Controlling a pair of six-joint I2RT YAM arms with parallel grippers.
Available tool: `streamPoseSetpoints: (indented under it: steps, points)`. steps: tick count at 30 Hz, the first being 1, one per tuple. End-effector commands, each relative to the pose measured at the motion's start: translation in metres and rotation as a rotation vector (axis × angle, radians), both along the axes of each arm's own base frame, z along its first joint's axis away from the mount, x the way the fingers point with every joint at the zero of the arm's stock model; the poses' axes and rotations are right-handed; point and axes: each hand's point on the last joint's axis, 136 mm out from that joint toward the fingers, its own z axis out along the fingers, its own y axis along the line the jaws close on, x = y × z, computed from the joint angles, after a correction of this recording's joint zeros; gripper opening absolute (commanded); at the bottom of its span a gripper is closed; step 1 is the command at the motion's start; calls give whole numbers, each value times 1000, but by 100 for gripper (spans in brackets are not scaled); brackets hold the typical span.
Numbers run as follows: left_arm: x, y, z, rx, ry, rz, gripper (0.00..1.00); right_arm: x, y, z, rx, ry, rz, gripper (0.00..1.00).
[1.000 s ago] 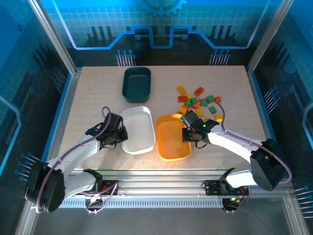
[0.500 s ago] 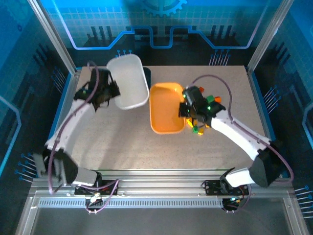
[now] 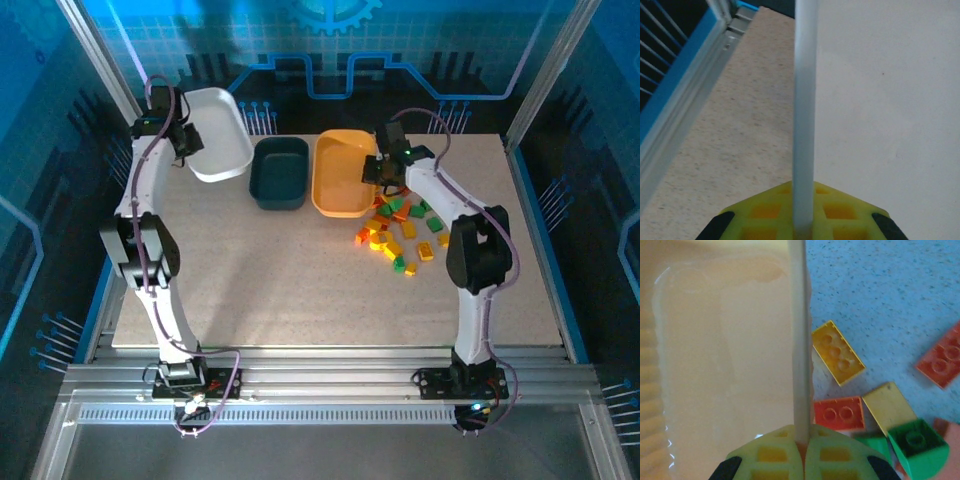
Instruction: Sort the legos into containers by color
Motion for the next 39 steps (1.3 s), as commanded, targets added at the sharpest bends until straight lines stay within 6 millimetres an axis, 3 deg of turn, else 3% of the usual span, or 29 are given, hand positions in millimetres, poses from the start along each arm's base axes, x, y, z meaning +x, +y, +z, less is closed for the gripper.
streamPoseSetpoints:
  steps: [1,5,9,22,29,34,39]
  points:
    - [2,9,-28,50,108,-39,0,15,8,-3,31,23,43,0]
    - [11,19,-60,60,185,-65,0,31,13,-18,21,53,60,0]
    - [22,23,-73,54,168,-113,0,45,19,-31,19,78,67,0]
    - [39,-1,-116,40,189,-376,0,62,17,-62,32,143,72,0]
    - [24,-15,-143,-27,271,-429,0,54,33,-63,46,163,125,0]
    - [8,-25,-153,-9,321,-468,0,36,49,-65,31,190,181,0]
    - [-11,-28,-158,21,353,-485,0,15,52,-68,45,216,200,0]
